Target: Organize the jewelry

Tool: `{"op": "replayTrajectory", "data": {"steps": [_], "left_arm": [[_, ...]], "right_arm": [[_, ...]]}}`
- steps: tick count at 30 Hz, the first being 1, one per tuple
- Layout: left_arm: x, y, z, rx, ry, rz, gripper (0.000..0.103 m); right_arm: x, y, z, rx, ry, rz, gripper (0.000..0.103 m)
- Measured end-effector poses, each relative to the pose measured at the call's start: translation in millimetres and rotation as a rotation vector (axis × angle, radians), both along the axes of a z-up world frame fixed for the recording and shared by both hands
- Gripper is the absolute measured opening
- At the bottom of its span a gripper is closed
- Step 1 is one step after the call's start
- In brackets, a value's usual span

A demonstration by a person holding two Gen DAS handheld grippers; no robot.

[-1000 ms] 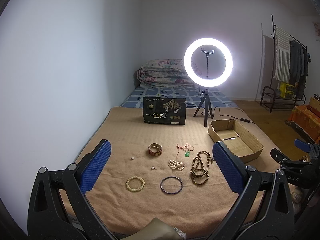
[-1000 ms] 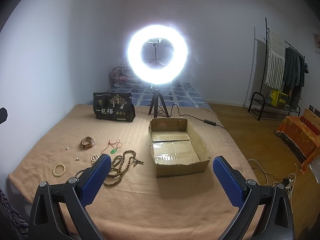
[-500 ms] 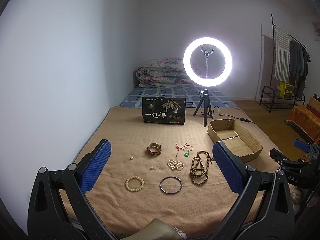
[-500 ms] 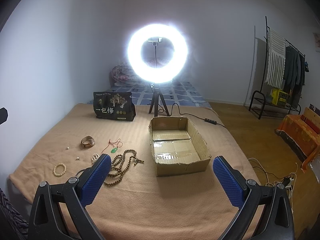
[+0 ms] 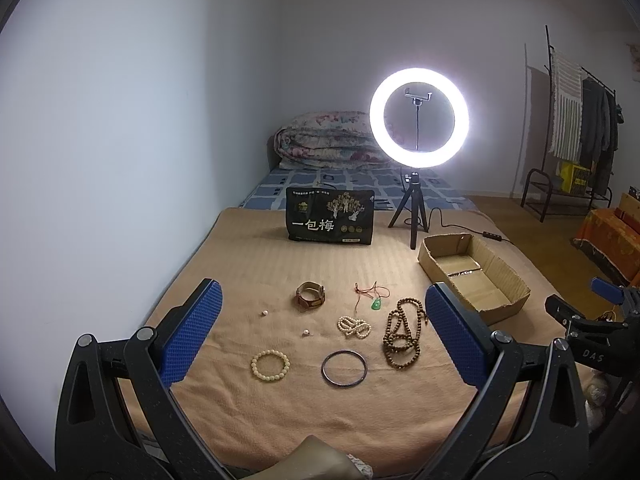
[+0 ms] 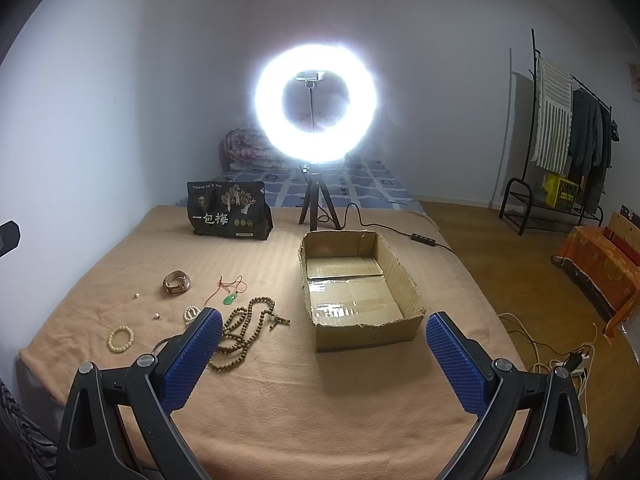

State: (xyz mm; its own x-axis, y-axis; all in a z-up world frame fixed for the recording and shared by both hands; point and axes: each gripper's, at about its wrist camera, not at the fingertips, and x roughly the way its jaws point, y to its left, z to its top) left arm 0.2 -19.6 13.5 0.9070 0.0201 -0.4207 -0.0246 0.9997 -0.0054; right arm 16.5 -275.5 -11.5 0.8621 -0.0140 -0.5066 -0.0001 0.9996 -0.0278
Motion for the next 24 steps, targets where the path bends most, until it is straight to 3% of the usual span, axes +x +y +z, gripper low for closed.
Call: {"op": "replayTrajectory", "data": {"steps": [7, 18, 24], "left_arm": [[12, 10, -10, 0.003, 0.029, 0.012, 0.103], [57, 58, -22, 0.023, 0.12, 0.062, 0.103], [93, 86, -30, -0.016, 0.176, 0.073, 0.103]], "right_arm": [[9, -1, 0, -0.002, 0.022, 0.015, 0.103], [48, 12, 3, -0.061, 0.043, 0.067, 0.103], [87, 25, -13, -0.013, 0.134, 0.146, 0.103]]}}
